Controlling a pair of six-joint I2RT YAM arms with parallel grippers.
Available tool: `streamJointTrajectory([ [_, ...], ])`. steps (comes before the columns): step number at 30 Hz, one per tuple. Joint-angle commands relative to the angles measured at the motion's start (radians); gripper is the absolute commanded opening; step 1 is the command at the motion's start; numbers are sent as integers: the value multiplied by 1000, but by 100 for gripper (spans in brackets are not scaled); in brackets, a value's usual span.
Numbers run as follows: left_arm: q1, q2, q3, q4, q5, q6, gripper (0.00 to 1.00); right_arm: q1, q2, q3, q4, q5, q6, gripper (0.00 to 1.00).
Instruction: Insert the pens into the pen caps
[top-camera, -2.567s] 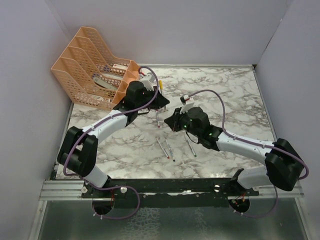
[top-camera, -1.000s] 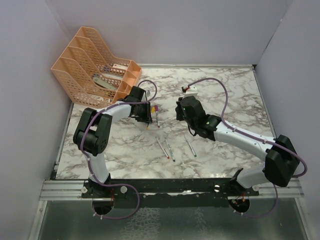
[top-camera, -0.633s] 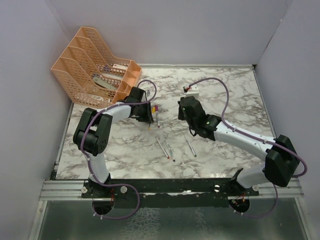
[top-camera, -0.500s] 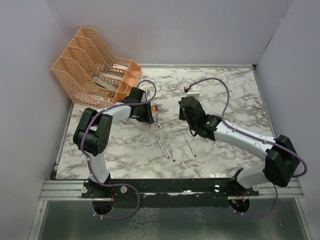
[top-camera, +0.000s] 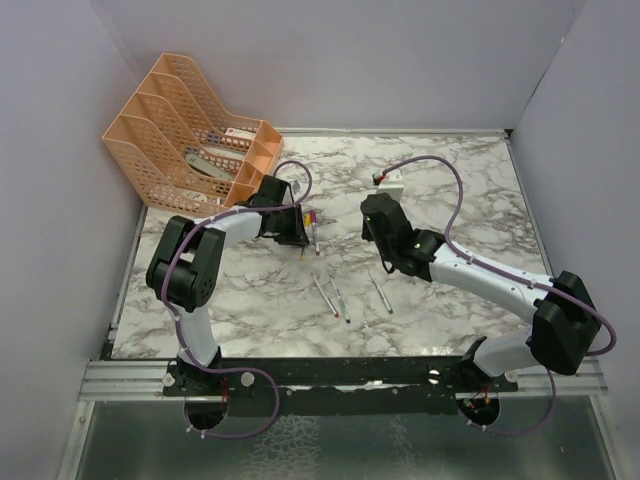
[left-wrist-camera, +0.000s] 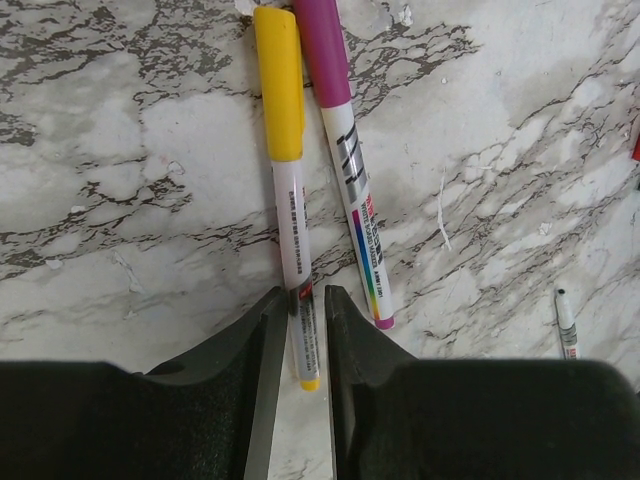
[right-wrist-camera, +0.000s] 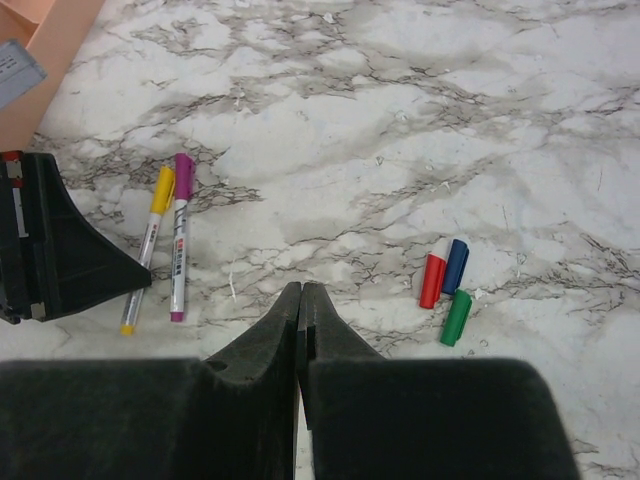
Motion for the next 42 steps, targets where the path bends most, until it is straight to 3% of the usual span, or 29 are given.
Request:
streamJointTrajectory([
  [1, 2, -41, -27, -1, 9, -8, 26, -8, -15, -15, -23, -9, 17, 1],
  [8, 1, -180, -53, -29, -56, -9, 31, -6, 56, -24, -8, -298, -137, 3],
  [12, 1, -273, -71, -48, -97, -19, 32, 5, 107, -18, 7, -464, -183, 9],
  [16, 3, -363, -98, -86, -180, -19, 33, 37, 169, 16, 5, -535, -215, 16],
  [28, 35, -509, -207, -106, -250, -28, 34, 190, 345, 136, -60, -557, -249, 23],
  [37, 51, -552, -245, -106, -241, -40, 34, 198, 389, 154, -92, -529, -225, 36],
  [42, 52, -550, -255, -99, -231, -44, 34, 197, 406, 152, -102, -505, -217, 37],
])
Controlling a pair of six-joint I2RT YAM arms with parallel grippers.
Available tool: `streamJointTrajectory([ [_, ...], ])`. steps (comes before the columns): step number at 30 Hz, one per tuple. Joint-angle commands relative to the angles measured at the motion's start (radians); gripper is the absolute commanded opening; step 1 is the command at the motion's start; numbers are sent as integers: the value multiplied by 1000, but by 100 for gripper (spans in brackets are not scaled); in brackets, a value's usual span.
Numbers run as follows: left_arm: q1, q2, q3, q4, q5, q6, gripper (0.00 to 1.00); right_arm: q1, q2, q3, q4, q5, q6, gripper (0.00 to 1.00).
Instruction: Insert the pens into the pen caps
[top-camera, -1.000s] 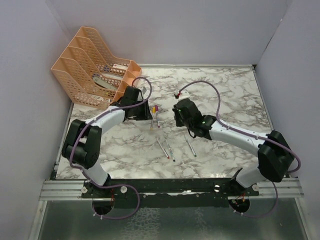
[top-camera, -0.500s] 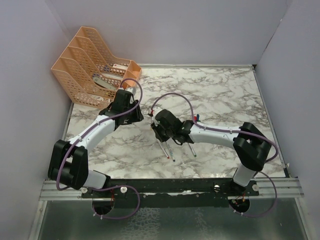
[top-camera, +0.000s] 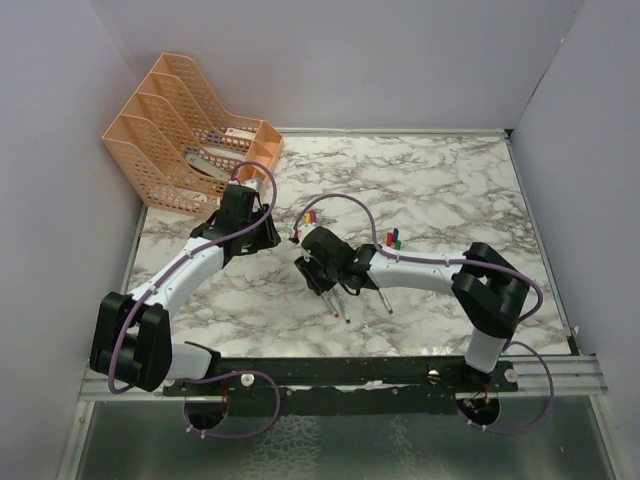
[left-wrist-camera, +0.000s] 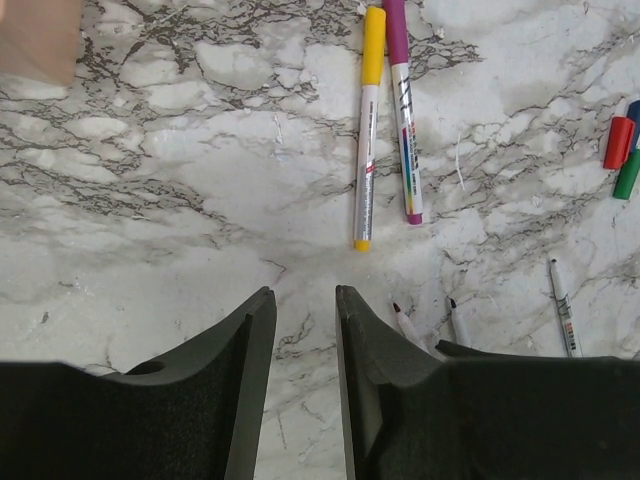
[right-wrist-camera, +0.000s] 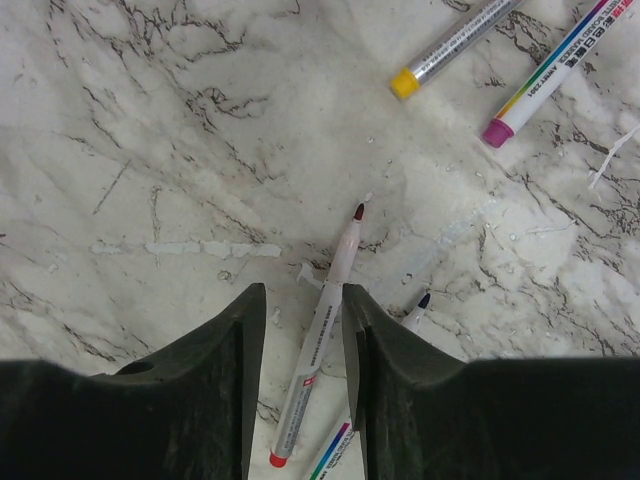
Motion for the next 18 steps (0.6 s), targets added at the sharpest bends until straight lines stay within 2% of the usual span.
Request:
streamJointTrajectory([
  [1, 6, -22, -17, 7, -7, -14, 34, 2, 32, 25, -29, 31, 16, 37],
  [18, 7, -22, -27, 11, 6, -12, 34, 1, 78, -10, -19, 44, 56, 35],
])
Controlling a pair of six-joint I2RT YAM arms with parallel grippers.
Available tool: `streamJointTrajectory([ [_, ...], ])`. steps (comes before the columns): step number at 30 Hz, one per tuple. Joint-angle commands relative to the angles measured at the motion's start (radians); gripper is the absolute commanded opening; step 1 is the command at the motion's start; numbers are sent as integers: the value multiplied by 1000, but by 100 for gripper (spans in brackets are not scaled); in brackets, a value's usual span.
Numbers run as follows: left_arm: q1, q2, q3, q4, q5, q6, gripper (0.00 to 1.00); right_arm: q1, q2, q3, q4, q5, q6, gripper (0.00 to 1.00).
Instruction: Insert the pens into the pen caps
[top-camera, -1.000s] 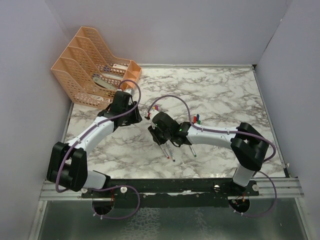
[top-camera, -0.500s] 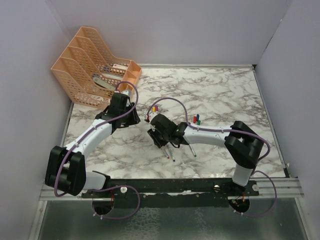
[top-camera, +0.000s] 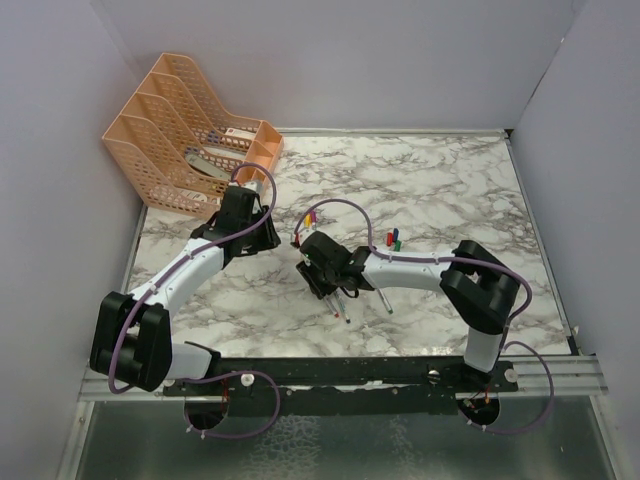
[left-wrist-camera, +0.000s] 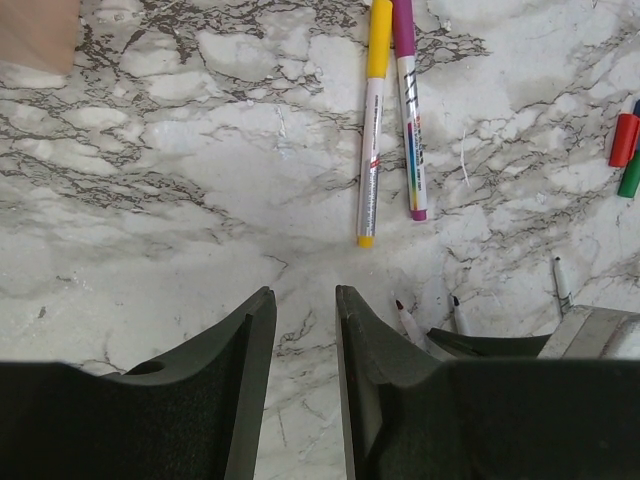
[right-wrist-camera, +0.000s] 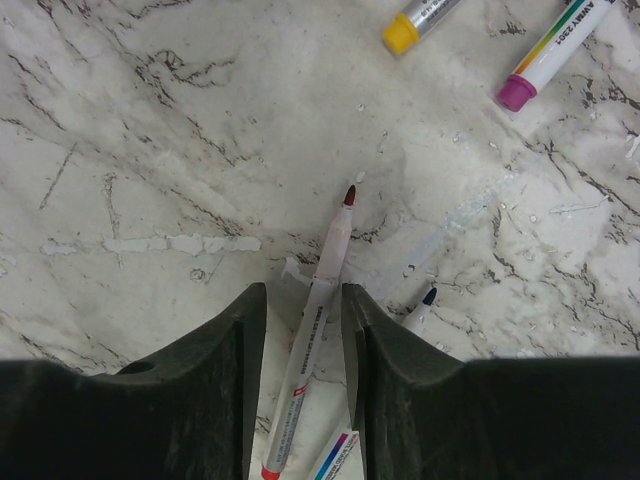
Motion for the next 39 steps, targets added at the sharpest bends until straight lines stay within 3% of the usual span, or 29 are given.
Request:
streamJointTrajectory([
  [1, 6, -22, -12, 11, 5, 0, 34, 2, 31, -9, 2, 32, 28, 35],
  [5, 7, -23, -14, 12, 5, 4, 34, 3, 49, -7, -12, 35, 44, 32],
  [13, 14, -24, -15, 16, 2, 7, 34, 3, 55, -7, -36, -17, 49, 2],
  [24, 19, -1, 1, 7, 21, 26, 34, 2, 17, 134, -59, -66, 59, 1],
  [32, 20, -21, -18, 66, 70, 73, 33, -2, -40, 225, -47, 150, 94, 1],
  [39, 20, -89, -81, 220, 183, 88, 33, -68, -139, 146, 1, 271, 209, 1],
])
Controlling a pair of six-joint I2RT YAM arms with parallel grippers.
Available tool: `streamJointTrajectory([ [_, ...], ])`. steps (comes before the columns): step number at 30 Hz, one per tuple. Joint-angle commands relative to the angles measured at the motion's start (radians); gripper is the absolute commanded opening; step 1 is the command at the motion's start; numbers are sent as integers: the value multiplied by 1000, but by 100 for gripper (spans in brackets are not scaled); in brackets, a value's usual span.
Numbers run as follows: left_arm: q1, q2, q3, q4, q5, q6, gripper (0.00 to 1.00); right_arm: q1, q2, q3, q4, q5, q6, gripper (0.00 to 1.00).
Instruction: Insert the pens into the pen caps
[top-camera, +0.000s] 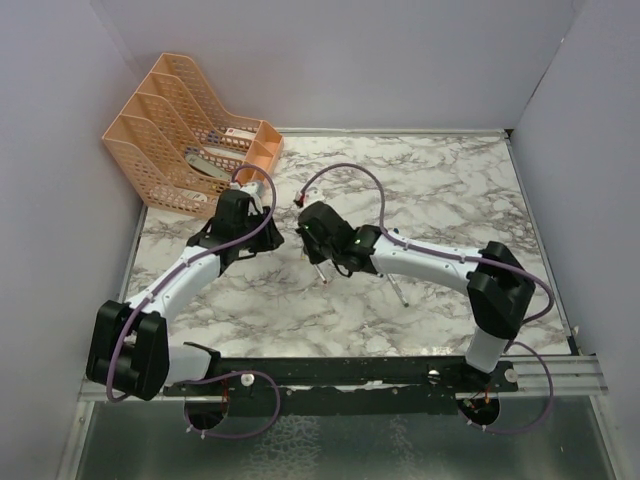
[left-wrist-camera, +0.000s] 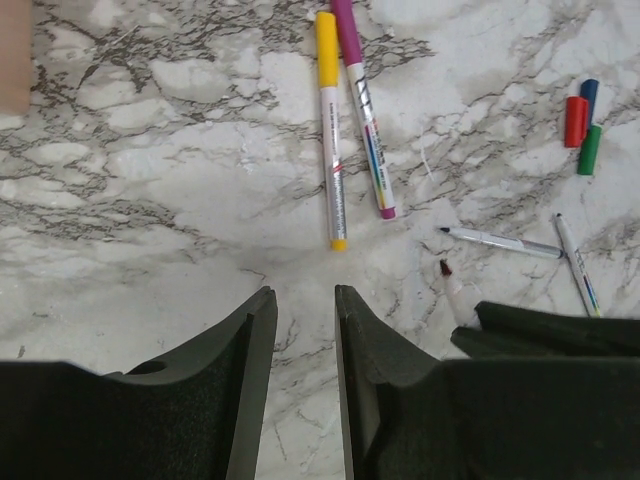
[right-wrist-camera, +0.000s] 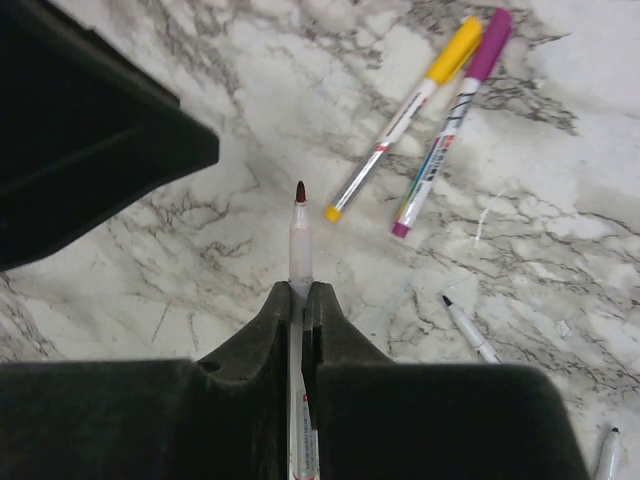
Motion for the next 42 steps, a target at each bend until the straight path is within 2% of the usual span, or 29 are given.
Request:
streamJointTrajectory([
  [1, 4, -69, -45, 169, 141, 30, 33, -59, -118, -72, 74, 129, 106, 1],
  [9, -6, -82, -116, 489, 444, -26, 37, -90, -300, -230, 264, 176, 131, 1],
  [17, -103, -27, -49, 548, 554, -14, 40, -91, -389, -335, 447, 164, 145, 1],
  [19, -129, -17, -31, 562, 575, -13, 43, -90, -400, -347, 477, 169, 141, 1],
  [25, -154, 12, 0, 567, 560, -19, 47, -90, -424, -360, 530, 174, 129, 1],
  [42, -154, 38, 15, 569, 514, -19, 46, -90, -438, -371, 536, 123, 153, 1],
])
